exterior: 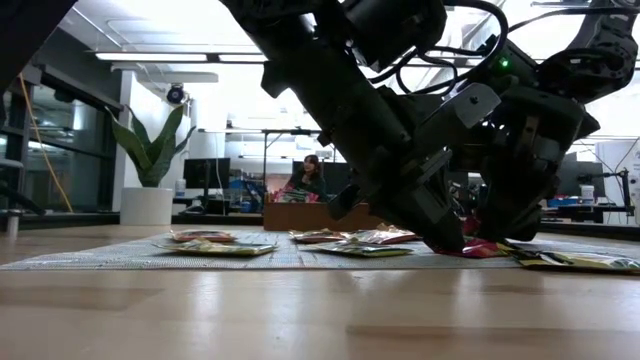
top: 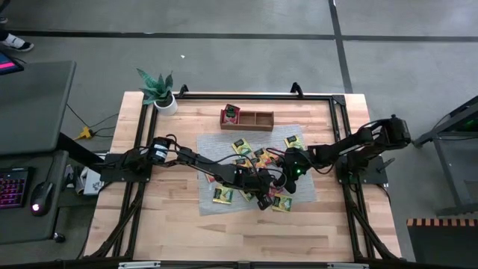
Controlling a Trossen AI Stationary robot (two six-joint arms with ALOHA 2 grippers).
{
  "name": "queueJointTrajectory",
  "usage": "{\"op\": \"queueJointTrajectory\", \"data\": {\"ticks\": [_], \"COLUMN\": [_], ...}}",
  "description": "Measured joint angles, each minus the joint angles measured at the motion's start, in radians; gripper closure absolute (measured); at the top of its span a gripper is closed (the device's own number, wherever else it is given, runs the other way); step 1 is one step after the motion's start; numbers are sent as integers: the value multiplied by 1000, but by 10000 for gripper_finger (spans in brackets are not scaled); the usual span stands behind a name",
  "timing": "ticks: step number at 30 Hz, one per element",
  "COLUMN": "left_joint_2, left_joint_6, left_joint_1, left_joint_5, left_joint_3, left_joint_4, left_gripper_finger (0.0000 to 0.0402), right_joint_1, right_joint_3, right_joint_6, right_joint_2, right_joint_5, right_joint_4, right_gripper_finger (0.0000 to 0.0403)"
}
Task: Pick & Place Tea
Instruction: Put the red tea bag into the left section of the wooden organizer
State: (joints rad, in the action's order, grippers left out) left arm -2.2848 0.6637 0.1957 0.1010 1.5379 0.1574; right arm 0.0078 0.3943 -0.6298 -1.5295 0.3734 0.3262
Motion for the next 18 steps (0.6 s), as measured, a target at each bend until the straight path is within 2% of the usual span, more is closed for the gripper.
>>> {"op": "queueJointTrajectory", "data": {"ticks": [10,13,18], "left_joint_2": [-5,-9,4], "left_joint_6": [-107,-166,-190], "left_joint_1": [-6,-6,-6], "left_joint_5": [-18,-27,-27], "left_joint_3": [74,118,163], "left_joint_4": [46,105,235], "left_gripper_finger": [395,372,309], "right_joint_1": [0,0,0], "right_joint_3": [0,0,5], "right_joint_6": [-1,1,10], "right_joint_2": [1,2,3], "right_joint_5": [-23,-24,-26], "right_joint_4": [4,5,20], "right_gripper_finger": [402,402,403]}}
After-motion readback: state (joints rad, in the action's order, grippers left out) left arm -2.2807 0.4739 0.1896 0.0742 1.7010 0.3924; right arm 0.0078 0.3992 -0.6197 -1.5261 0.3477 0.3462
